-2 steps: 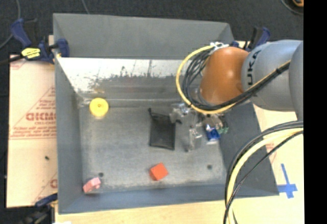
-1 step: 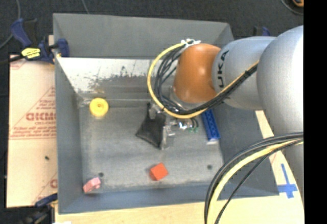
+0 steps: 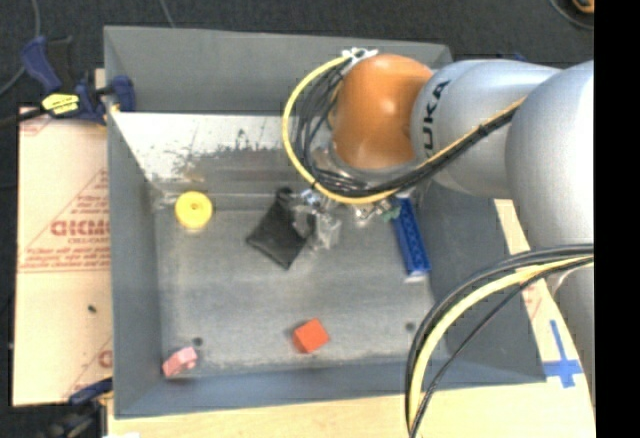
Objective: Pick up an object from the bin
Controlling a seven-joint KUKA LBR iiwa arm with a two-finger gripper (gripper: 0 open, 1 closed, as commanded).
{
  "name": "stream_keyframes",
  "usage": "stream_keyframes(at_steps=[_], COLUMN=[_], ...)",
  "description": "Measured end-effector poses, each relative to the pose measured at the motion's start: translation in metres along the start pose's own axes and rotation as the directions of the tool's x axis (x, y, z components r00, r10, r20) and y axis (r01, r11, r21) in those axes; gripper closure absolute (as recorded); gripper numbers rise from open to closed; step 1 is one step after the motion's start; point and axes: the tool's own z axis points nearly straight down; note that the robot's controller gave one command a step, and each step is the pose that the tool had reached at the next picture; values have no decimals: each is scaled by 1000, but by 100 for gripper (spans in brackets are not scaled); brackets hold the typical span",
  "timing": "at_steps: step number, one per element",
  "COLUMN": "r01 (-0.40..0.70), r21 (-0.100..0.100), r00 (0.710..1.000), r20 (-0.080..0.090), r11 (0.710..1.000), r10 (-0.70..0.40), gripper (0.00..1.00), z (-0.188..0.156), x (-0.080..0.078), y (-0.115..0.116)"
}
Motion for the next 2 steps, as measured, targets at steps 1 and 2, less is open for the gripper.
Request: stream_keyframes(at_steps=[1,2], r01=[-1,-1], r21=[-1,-1], r00=[1000,1000], r20=[0,0], r11=[1000,1000], r10=[1,1], gripper=[100,100], z=[0,-1], x=[0,0], y=[0,0])
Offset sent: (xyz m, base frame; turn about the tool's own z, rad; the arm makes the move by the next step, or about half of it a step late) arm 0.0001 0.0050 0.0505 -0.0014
